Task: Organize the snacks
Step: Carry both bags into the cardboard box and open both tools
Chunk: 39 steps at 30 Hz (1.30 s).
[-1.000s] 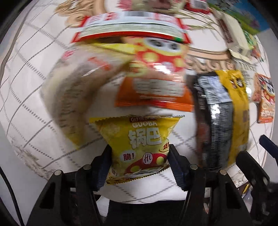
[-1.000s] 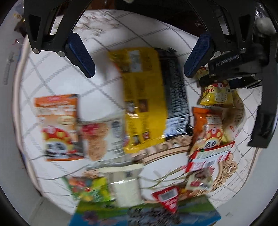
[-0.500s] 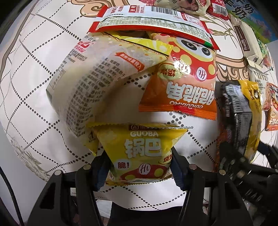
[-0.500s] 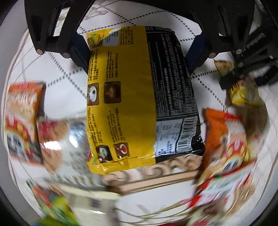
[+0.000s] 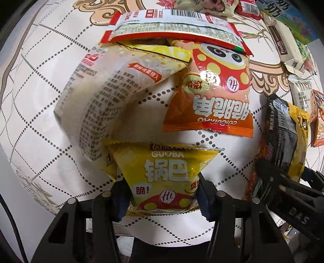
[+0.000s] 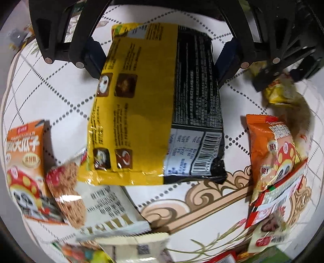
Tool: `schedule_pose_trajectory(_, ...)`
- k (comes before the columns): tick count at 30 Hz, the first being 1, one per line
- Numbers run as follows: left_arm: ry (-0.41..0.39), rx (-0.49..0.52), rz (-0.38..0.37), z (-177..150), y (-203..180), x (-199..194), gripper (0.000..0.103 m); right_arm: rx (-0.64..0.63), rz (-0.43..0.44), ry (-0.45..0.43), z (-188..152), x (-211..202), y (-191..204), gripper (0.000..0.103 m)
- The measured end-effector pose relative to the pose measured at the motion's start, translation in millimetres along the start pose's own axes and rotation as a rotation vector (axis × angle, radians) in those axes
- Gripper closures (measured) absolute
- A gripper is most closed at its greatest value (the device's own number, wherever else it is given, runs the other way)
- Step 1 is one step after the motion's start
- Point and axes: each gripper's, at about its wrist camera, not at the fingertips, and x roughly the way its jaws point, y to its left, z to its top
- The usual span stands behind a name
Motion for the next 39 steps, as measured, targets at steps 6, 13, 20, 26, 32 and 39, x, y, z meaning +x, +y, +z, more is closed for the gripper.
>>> schedule_pose_trajectory(6, -0.018, 0.008, -0.032, -12, 10, -11, 0.057, 0.018, 0.015, -0.028, -28, -21, -3, 0.016)
schedule_pose_trajectory(13, -0.054, 0.023, -0.113, -21, 30, -32, 0.058, 0.05, 0.067, -0.086, -60, -60, 10, 0.016)
schedule_pose_trajectory(20, -0.124, 0.039, -0.211, -14, 48, -85, 0.058, 0.068, 0.169, -0.179, -74, -128, 24, 0.016)
schedule_pose_trajectory(26, -0.214, 0.06, -0.294, 17, 41, -149, 0.058, 0.058, 0.257, -0.26, -58, -191, -1, 0.016)
schedule_pose_trajectory(32, -0.27, 0.069, -0.325, 87, 1, -203, 0.058, 0.041, 0.309, -0.346, 17, -244, -22, 0.016)
schedule_pose_trajectory(39, -0.272, 0.079, -0.287, 218, -38, -236, 0.058, 0.018, 0.265, -0.411, 148, -279, -36, 0.016)
